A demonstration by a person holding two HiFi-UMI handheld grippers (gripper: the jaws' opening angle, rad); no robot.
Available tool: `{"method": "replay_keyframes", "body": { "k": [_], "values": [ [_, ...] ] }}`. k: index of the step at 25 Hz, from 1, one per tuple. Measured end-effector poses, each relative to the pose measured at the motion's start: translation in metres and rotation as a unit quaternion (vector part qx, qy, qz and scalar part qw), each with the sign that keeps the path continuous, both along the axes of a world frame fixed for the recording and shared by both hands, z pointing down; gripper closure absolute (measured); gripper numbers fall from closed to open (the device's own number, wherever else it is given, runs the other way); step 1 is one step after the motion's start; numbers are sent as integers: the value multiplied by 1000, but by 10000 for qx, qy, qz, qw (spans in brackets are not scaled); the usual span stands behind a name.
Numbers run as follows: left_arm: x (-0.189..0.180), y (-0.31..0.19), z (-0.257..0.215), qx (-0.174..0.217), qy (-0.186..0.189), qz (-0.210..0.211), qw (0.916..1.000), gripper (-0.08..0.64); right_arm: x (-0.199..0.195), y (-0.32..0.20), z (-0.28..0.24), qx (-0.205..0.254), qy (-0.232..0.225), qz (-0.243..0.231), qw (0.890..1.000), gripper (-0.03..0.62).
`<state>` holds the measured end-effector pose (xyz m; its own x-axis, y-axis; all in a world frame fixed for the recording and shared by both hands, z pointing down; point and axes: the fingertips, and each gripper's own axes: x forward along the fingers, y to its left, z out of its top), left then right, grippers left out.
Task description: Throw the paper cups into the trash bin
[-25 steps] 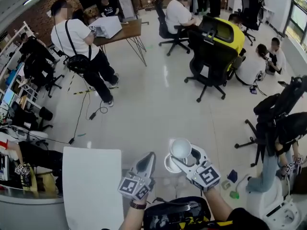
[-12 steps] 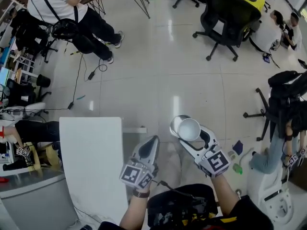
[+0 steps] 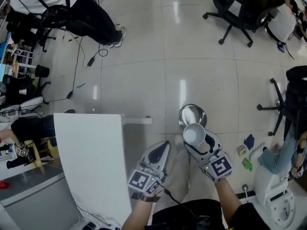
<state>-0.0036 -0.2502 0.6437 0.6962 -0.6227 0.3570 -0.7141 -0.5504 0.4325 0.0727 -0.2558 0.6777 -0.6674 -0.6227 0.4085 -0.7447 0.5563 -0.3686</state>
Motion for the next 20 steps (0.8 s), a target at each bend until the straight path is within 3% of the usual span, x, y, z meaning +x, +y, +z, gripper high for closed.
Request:
{"method": "replay_keyframes", "body": {
  "k": [3,11,16,20],
  "values": [
    [-10,7,36,-205,-43,-1,9998,558,-5,8,42,-327,-106,59,9994,295],
    [-29,19,122,-710,-38,-250,9972,558,-8,15,119,-564,117,54,9983,295],
    [-36,21,170,-782,-13,-287,9965,558,-12,9,187,-736,371,65,9966,296],
    [-30,23,225,-926,-133,-236,9953,558,-8,8,253,-941,302,195,9949,295]
  ]
}}
